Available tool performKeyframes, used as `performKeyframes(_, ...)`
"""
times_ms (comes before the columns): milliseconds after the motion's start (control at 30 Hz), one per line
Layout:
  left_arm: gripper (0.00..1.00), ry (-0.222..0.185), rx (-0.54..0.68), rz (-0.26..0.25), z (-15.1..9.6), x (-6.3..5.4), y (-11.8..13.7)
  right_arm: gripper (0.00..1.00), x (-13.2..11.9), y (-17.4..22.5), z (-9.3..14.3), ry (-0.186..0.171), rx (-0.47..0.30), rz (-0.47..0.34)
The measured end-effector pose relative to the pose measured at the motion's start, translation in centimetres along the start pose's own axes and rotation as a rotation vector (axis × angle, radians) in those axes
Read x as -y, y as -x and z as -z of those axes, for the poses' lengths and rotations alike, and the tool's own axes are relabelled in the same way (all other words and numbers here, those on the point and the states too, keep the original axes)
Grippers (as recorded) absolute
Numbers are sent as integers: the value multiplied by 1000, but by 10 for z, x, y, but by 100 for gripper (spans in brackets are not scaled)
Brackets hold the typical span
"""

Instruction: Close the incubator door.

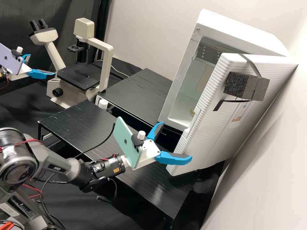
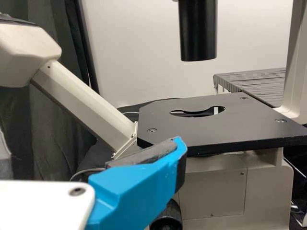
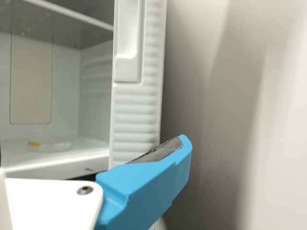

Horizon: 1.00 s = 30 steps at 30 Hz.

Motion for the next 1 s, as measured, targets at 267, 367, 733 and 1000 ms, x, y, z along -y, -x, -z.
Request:
performKeyframes(267, 100, 0, 0, 0, 0, 0, 0, 100, 10, -8, 2, -50, 4, 36)
performKeyframes(367, 100, 0, 0, 0, 0, 0, 0, 100, 13, -8, 5, -93, -3, 46)
performKeyframes(733, 100, 0, 0, 0, 0, 0, 0, 100, 36, -13, 46, -262, -175, 204)
performKeyframes(1000, 100, 0, 0, 0, 0, 0, 0, 100, 61, -13, 76, -224, -353, 353)
